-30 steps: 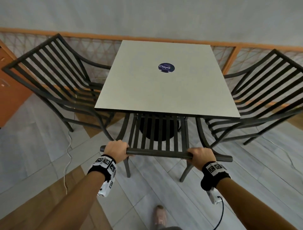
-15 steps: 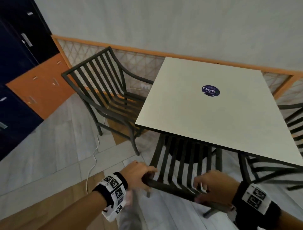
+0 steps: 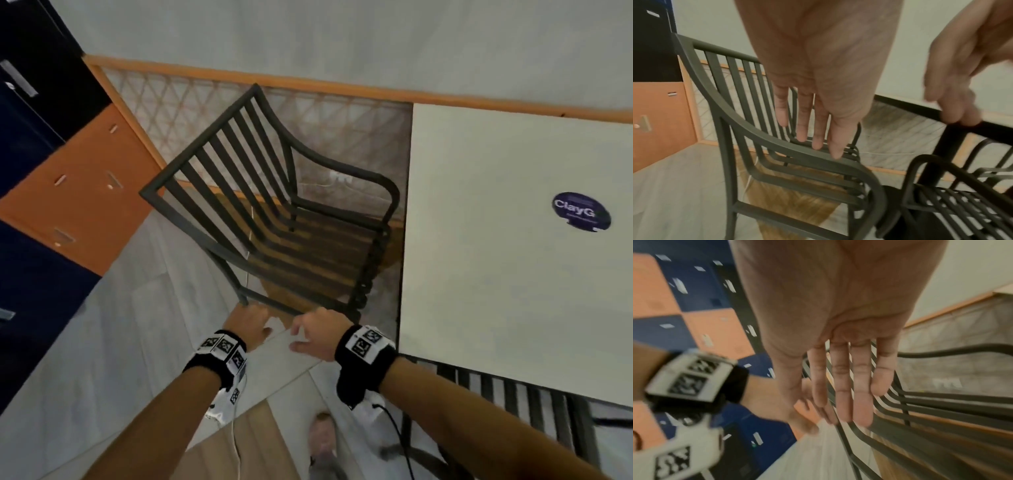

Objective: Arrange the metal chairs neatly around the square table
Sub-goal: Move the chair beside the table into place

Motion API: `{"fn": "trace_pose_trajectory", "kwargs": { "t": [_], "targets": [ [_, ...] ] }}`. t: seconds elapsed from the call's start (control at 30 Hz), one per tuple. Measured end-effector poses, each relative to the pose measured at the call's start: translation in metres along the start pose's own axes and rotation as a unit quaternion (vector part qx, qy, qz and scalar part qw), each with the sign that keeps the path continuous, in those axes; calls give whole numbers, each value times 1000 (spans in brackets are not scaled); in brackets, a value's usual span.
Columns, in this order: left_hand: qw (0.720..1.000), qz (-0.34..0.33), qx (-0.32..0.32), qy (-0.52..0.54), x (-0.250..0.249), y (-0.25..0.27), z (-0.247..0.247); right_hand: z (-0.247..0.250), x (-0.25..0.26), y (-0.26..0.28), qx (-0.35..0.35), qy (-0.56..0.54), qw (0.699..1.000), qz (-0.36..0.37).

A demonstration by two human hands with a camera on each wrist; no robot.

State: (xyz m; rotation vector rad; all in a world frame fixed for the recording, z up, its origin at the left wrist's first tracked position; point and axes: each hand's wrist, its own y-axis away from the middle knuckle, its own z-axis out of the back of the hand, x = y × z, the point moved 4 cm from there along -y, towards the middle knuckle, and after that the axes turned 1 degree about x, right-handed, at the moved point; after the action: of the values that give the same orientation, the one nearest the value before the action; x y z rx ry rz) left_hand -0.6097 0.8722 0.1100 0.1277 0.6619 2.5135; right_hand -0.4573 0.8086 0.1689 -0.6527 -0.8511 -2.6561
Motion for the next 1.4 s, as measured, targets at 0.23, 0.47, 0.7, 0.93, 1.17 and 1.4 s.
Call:
{"fn": "trace_pose_trajectory", "kwargs": {
  "t": [0.23,0.47,0.7,0.93,1.17,1.4],
  "targets": [
    [995,47,-65,56,78,-80,-13,-40,-50,-140,-12,59,992,-115],
    [996,38,-69,37,86,-128,-38,-63,-107,-180,-9,77,980,-185],
    [993,65,-93,-41,89,-129,-35,-51,-152,-149,31,78,967,-242],
    [989,110,-83,-53,85,-134,-9,-37,-169,-129,53,139,940,-308],
    [990,110,-52,-69,74,-129,1,-44,-175,-119,89,36,944,-316],
    [989,112,-17,-97,61,-119,-5,-62,-175,-106,66,23,930,-360]
  ]
}}
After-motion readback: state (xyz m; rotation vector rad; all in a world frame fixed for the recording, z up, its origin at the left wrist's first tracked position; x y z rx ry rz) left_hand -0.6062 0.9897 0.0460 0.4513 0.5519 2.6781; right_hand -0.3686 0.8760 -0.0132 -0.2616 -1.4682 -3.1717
